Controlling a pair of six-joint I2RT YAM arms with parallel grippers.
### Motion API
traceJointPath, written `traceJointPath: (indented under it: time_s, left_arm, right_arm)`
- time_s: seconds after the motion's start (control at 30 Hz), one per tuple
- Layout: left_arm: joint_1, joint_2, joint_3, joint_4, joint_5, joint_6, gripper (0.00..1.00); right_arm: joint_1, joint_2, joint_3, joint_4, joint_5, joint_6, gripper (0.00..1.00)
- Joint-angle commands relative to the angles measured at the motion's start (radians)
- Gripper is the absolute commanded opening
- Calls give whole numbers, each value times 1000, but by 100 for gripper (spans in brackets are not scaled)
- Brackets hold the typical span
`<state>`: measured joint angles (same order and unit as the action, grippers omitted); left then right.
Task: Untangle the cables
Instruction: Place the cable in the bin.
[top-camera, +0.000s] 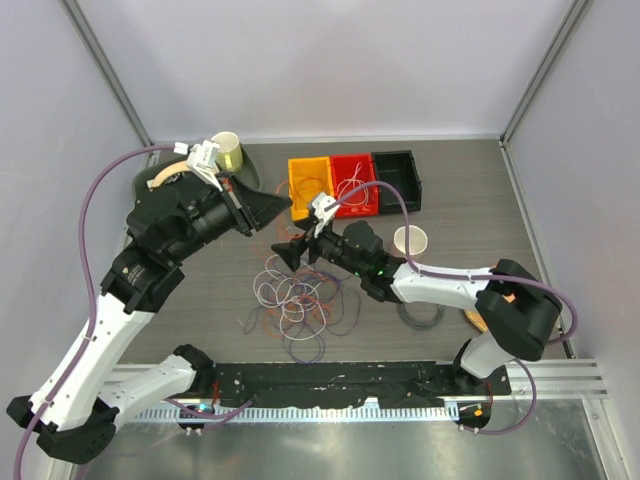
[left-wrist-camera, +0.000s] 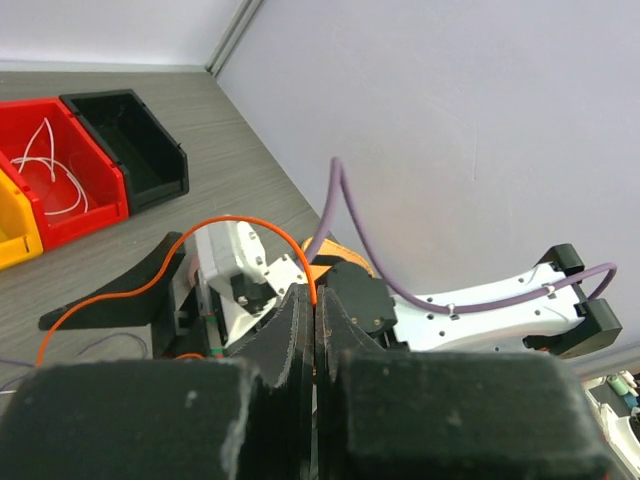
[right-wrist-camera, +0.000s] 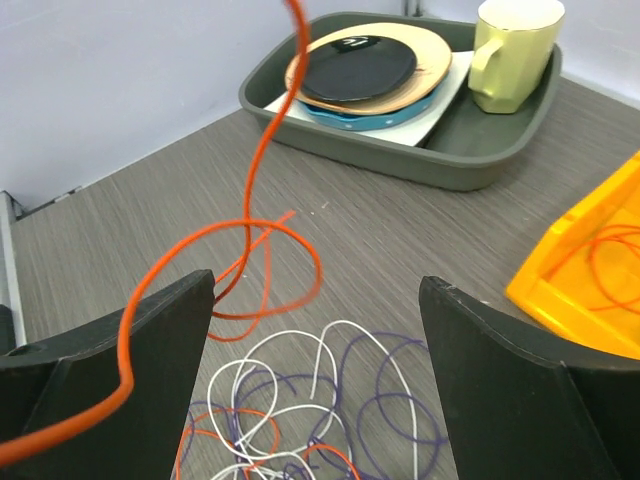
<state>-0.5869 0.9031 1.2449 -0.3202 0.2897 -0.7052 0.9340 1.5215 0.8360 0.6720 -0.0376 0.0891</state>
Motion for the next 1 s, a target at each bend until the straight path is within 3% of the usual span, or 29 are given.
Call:
traceJointPath:
  time_s: [0.0,0.13,0.4,0.43,0.5,0.53,0.57,0.73,0.8,0.83,0.87,0.93,0.97]
  left_arm:
    - [2,-6,4,61,29,-14,0]
    - [2,-10,-7,49,-10,-11,0]
    - [2,-24,-29,75,-4,-30,0]
    - [2,-27,-30,73,-4,-30,0]
    - [2,-36,-33,61,-17,-28,0]
    - [2,-43,-42,59,-27,-27,0]
    - [2,-49,-50,47,-43,-25,0]
    - [2,-105,-114,-45,-280,-28,5]
    - [2,-127,-172,-101,-450,-49,28]
    - [1,-133,-195,-126,-493,-60,52]
    - [4,-136,-220,-129,-517,-71,63]
    - [2,-129,-278,-128,-520,-86,100]
    - [2,-122,-294,-128,-509,-86,100]
  right_arm:
    - [3,40,31,259,-62,89,89]
    - [3,39,-5,389,-122,132,88]
    - [3,28,-3,330,-28,135,80]
    - [3,31,-3,325,-27,138,69]
    - [3,31,-6,314,-38,127,39]
    - [3,23,-9,299,-35,127,7]
    - [3,16,-14,293,-28,127,1]
    - [2,-95,-31,119,82,87,1]
    - [-3,-150,-9,-21,157,69,1]
    - [-11,-168,0,-66,183,67,1]
    - [-26,-184,23,-107,198,66,1]
    - [-46,-213,54,-230,237,67,1]
    - [-73,-218,96,-273,243,63,1]
